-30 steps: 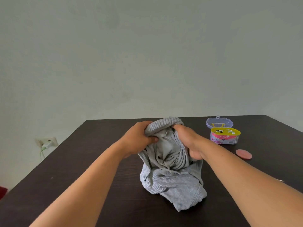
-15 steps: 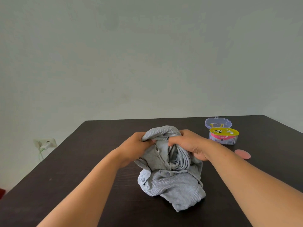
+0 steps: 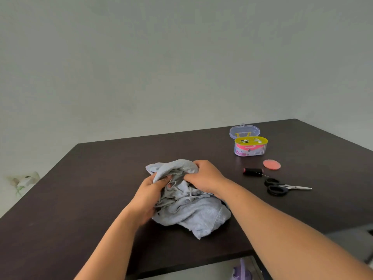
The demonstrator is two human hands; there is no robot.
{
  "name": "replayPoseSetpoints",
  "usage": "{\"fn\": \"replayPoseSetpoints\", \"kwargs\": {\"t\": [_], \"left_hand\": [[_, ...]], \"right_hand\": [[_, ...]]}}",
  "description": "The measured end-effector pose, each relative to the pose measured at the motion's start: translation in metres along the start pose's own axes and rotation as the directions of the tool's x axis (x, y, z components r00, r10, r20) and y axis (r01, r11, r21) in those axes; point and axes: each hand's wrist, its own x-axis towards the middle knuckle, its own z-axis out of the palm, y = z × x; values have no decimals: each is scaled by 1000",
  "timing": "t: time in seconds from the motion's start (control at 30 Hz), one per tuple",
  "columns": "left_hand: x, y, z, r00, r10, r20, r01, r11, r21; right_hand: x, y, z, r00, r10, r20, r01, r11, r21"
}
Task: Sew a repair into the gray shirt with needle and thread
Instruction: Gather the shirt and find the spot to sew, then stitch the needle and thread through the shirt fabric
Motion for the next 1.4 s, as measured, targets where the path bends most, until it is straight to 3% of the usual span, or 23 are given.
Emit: {"fn": "replayPoseSetpoints", "kwargs": {"t": [0.4,0.67,0.8,0.87,0.97,1.17,1.27,1.4], "left_hand": [[4,-14,13,986,70,-153,-55,993,101],[5,-5,9,983,-11,-184,32,993,112],[3,-2,10,984,-32,-174,51,993,106],[3,-1,10,985,-40,-169,60,992,114],[3,1,11,985,-50,-164,69,992,110],[3,7,9,992,-61,-108,81,979,187],[4,8,6,994,-57,-93,78,968,237],[4,7,2,994,-70,-85,89,964,252]], "right_hand": [[-4,26,16,985,-47,-167,39,998,-49],[-6,16,-12,996,-1,84,0,1000,13],[-2,17,-33,999,4,37,-7,996,86],[0,24,-47,998,2,-65,-1,1000,18],[2,39,-71,975,9,-221,-63,970,-235],[-5,71,-98,922,-4,-387,-271,707,-653],[-8,82,-99,914,30,-405,-339,603,-722],[-12,86,-97,918,96,-386,-368,573,-732]]}}
